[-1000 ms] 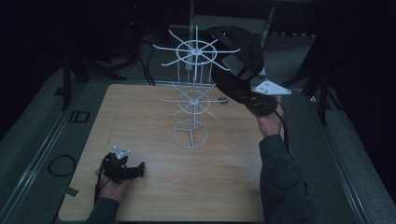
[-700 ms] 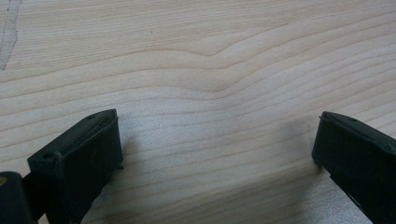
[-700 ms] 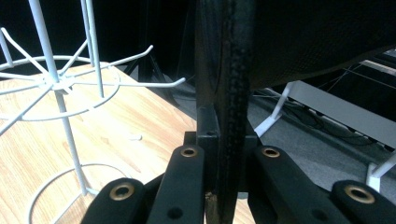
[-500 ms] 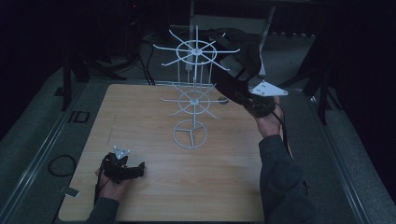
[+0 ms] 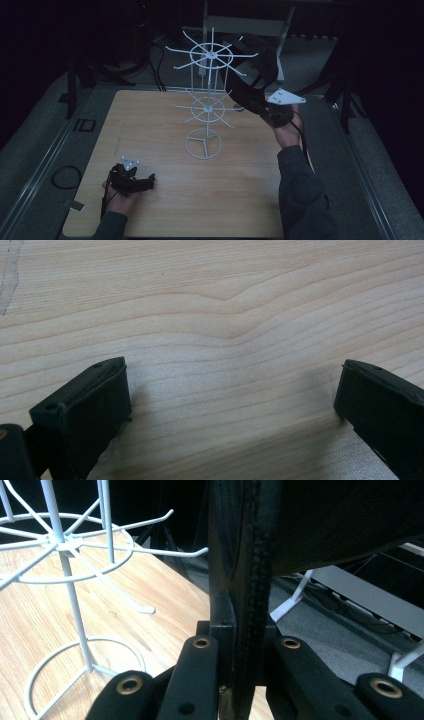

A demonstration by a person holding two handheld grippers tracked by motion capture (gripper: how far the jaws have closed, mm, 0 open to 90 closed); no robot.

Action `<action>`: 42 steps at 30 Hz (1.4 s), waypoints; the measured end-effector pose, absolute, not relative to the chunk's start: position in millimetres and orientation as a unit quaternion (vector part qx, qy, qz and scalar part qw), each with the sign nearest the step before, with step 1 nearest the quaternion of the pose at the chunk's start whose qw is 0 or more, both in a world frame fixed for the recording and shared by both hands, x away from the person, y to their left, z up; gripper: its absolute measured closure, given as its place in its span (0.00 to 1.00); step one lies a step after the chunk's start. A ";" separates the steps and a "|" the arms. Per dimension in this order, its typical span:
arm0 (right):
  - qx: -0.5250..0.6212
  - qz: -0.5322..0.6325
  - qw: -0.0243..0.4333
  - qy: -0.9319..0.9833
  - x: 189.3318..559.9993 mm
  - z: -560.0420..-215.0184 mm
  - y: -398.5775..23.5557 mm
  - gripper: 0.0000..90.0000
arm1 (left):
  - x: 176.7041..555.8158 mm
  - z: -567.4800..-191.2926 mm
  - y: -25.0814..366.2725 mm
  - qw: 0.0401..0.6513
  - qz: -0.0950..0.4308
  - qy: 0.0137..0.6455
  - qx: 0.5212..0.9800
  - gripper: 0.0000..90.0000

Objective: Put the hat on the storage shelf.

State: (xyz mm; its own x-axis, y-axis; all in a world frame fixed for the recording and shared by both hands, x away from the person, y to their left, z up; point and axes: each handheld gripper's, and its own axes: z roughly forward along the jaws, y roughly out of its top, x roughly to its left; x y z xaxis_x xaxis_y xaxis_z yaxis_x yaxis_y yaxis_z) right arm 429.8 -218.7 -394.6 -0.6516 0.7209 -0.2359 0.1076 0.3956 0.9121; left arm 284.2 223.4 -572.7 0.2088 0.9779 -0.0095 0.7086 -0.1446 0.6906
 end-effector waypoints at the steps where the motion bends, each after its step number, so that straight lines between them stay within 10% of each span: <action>1: 0.268 0.479 0.320 0.773 430.0 -394.8 -218.8 0.95 | 284.2 -572.6 223.5 0.292 0.230 0.585 0.721 0.02; 17: 0.273 0.493 0.308 0.767 431.3 -393.1 -221.8 0.82 | 284.1 -572.5 223.5 0.291 0.230 0.585 0.721 0.02; 42: 0.316 0.491 0.283 0.761 438.1 -399.0 -229.7 0.34 | 284.1 -572.5 223.5 0.291 0.230 0.585 0.722 0.02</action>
State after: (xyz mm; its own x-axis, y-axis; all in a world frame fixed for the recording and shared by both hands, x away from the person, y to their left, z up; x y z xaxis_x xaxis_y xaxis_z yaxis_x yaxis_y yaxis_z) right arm 438.1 -229.7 -399.0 -0.6407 0.7583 -0.1204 0.2020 0.3177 0.9264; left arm 284.1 223.5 -572.5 0.2105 0.9776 -0.0085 0.7100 -0.1469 0.6887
